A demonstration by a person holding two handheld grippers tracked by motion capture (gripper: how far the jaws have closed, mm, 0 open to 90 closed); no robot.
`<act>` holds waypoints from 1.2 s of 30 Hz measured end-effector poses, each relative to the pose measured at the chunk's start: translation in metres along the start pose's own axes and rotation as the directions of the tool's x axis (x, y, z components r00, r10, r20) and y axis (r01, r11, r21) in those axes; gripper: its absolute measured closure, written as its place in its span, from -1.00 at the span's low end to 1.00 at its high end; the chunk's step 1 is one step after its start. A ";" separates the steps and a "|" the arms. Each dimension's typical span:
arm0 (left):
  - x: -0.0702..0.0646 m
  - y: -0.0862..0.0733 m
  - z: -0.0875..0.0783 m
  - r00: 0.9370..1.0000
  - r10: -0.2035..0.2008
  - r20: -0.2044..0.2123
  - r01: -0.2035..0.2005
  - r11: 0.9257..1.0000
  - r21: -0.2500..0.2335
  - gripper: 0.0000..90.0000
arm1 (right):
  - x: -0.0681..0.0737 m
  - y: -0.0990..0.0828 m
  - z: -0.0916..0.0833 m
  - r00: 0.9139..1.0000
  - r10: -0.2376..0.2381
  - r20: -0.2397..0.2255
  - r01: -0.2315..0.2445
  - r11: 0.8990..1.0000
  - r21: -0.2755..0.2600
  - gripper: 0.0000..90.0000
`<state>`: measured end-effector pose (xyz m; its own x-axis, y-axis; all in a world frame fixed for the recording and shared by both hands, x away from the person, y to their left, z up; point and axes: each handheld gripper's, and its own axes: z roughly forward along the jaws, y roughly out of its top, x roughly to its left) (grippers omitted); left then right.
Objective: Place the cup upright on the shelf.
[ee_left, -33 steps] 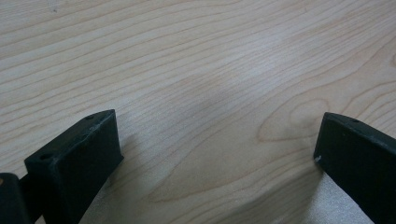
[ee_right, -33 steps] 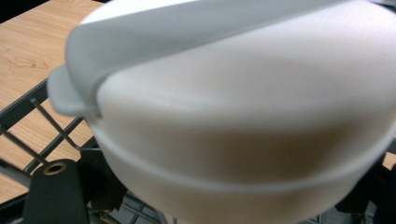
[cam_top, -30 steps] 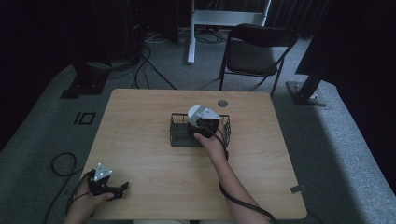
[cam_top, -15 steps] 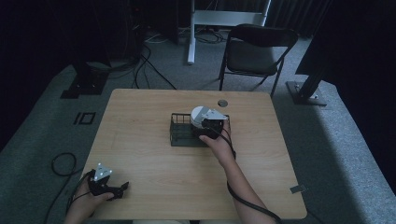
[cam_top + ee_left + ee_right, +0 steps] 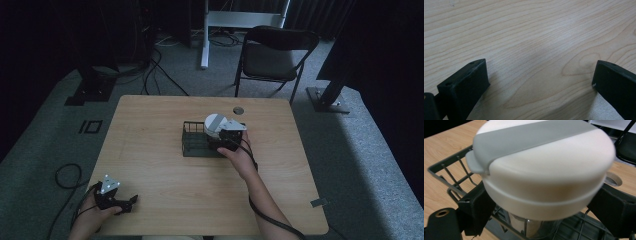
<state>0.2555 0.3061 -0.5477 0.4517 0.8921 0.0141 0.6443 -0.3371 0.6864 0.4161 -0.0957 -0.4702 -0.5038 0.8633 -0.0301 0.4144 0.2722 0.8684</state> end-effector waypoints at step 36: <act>0.000 0.000 0.000 1.000 0.000 0.000 0.000 1.000 0.000 -0.98 | -0.015 -0.017 -0.047 0.997 -0.003 -0.078 -0.004 0.997 -0.083 -0.76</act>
<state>0.2555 0.3061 -0.5477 0.4512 0.8923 0.0140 0.6443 -0.3366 0.6867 0.3816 -0.1332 -0.4612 -0.5623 0.8269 0.0060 0.3518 0.2327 0.9067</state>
